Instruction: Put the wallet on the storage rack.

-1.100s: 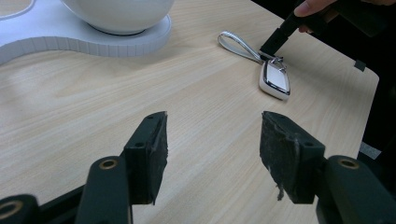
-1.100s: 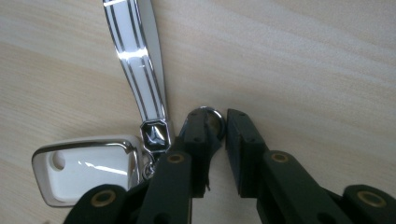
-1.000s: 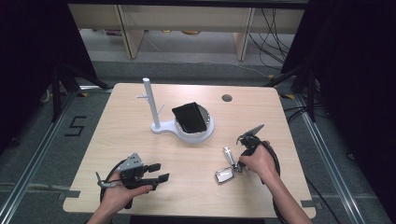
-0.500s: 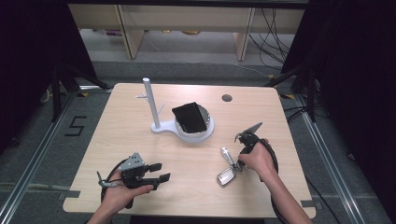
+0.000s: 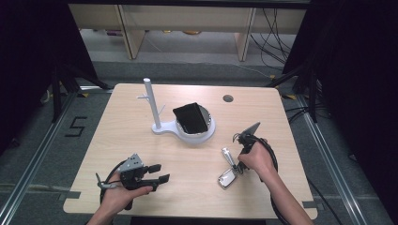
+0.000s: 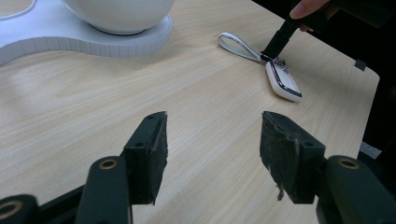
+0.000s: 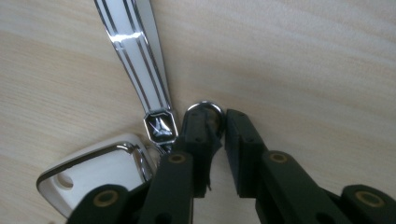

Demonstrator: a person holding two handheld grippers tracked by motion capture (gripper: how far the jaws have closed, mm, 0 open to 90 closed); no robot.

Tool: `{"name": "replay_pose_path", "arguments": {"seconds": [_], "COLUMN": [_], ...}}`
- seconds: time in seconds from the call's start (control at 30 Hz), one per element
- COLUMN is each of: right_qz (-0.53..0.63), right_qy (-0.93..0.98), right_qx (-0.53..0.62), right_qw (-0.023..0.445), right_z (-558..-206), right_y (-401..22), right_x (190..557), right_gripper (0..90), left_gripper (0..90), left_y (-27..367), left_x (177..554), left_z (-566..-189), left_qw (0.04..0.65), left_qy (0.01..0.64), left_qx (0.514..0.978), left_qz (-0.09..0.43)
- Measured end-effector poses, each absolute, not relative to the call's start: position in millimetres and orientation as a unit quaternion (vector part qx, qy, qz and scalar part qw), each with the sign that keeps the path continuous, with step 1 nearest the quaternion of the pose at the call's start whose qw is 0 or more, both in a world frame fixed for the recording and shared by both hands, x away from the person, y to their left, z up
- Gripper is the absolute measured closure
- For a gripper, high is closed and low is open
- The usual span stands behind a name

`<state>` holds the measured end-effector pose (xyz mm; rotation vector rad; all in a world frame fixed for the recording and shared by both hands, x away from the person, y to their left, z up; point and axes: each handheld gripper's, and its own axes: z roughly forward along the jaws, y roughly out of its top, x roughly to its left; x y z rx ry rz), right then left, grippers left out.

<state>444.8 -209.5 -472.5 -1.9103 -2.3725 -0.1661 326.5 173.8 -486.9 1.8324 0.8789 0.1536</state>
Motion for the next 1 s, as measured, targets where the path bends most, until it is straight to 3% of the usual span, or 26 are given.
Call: {"name": "replay_pose_path", "arguments": {"seconds": [0.9, 1.0], "right_qz": [-0.098, -0.113], "right_qy": [-0.797, -0.804], "right_qx": [-0.595, -0.583], "right_qw": [0.014, -0.018], "right_z": [-470, -468], "right_y": [-213, -217], "right_x": [442, 443], "right_gripper": [88.2, 88.2], "left_gripper": [41.3, 41.3], "left_y": [172, 173], "left_x": [327, 327], "left_z": [-487, -486], "left_qw": [0.526, 0.528], "left_qy": [0.364, 0.365], "left_qx": [0.766, 0.764], "left_qz": [0.060, 0.062]}}
